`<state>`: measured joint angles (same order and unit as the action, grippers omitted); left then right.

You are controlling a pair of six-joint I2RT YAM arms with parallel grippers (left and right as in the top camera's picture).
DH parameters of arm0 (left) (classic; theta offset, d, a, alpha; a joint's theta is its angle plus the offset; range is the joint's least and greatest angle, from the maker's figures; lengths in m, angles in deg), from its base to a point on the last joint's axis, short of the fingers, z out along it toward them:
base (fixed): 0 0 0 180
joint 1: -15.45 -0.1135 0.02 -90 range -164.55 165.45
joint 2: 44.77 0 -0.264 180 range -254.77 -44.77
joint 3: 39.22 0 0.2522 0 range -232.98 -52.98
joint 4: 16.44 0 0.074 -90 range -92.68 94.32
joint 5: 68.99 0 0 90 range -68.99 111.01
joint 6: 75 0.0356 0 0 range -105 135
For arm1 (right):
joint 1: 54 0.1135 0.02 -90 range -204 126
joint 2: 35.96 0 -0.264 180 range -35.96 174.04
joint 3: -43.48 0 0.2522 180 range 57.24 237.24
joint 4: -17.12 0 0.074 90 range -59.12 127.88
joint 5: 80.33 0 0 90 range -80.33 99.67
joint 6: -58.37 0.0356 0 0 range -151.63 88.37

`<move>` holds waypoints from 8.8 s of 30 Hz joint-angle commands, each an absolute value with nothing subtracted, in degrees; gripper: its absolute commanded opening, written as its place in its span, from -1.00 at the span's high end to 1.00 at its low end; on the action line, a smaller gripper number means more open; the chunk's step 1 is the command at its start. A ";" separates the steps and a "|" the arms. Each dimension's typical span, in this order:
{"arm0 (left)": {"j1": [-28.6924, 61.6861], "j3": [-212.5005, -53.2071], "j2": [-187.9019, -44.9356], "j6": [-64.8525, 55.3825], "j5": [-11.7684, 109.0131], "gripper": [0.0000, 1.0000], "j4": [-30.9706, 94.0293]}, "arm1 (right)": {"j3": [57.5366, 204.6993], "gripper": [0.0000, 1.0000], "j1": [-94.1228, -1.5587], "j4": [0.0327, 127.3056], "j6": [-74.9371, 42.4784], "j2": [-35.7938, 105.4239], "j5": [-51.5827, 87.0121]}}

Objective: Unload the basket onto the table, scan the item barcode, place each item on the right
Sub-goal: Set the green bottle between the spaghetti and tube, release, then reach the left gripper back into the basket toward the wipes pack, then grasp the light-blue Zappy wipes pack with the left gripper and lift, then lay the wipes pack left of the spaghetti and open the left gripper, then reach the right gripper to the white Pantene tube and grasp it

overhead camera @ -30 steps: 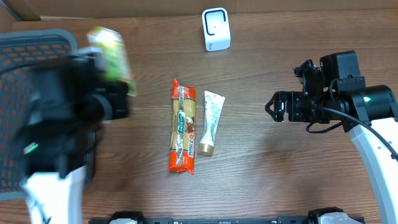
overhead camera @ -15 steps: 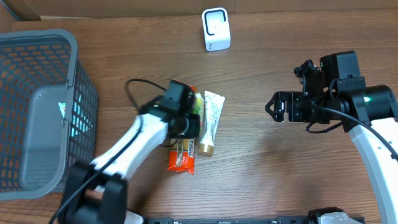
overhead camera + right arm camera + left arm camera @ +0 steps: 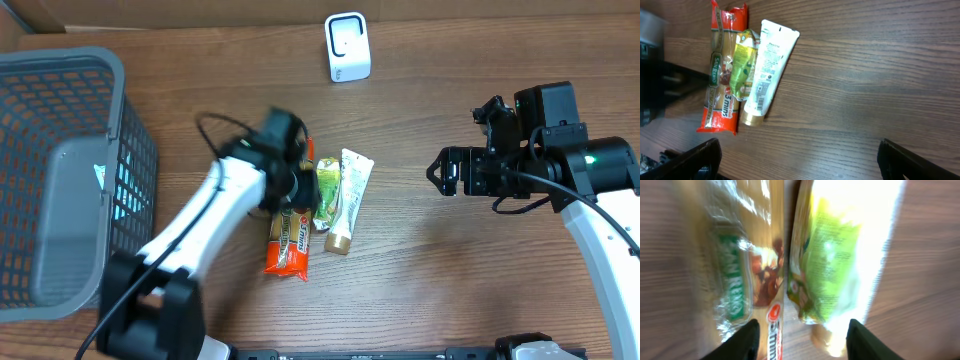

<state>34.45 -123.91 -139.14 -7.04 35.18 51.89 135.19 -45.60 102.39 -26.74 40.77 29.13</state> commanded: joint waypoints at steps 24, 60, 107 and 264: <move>-23.67 -151.32 -129.70 -2.43 22.94 -0.31 68.83 | 136.22 -1.00 -45.23 102.17 -27.16 40.57 28.81; -24.50 -144.39 -171.01 16.26 25.78 0.42 56.41 | 135.96 -1.00 -45.23 101.25 -27.16 40.57 28.79; -22.11 -154.65 -164.58 16.30 35.09 -0.04 61.59 | 135.96 -1.00 -45.23 99.55 -27.14 40.57 28.81; 23.87 -130.49 -114.03 -4.29 26.59 -0.99 58.84 | 120.48 -0.57 -20.57 65.43 3.09 66.15 24.17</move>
<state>24.31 -130.23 -112.87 -4.75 25.98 58.88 121.93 -21.10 67.26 -0.25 64.92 25.51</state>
